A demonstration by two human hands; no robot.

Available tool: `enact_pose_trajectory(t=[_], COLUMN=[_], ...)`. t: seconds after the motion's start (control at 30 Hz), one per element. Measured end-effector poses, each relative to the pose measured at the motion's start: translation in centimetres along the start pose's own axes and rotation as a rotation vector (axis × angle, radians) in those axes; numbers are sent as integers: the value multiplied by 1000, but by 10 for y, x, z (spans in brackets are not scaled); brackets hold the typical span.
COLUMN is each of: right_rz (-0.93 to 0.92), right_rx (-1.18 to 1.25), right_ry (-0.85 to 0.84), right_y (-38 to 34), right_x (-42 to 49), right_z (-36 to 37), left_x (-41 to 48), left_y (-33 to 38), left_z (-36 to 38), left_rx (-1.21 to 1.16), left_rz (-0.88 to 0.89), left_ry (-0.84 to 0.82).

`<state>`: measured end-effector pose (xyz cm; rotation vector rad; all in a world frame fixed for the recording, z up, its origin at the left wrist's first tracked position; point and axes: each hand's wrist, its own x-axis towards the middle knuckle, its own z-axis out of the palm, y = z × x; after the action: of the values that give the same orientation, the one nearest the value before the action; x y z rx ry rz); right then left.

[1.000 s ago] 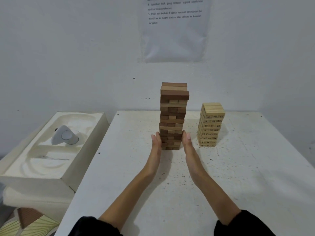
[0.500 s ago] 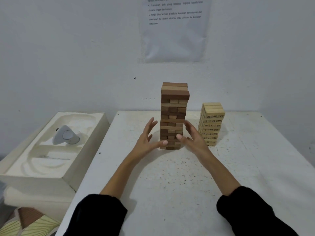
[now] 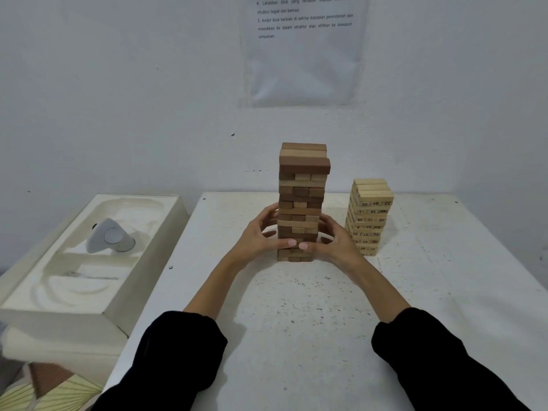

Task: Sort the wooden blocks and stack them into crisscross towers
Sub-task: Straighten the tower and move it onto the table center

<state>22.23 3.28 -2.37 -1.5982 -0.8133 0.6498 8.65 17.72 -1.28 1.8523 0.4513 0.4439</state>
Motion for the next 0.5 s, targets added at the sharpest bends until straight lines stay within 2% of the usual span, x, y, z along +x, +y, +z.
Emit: enact_pose_trajectory(t=[0.5], right_rz=[7], right_rx=[11], right_ry=[-88], right_y=[-1], right_x=[5], right_z=[-3], left_x=[6], left_y=[1], left_z=[-2], left_rx=[25], left_rz=[13], left_ry=[-56])
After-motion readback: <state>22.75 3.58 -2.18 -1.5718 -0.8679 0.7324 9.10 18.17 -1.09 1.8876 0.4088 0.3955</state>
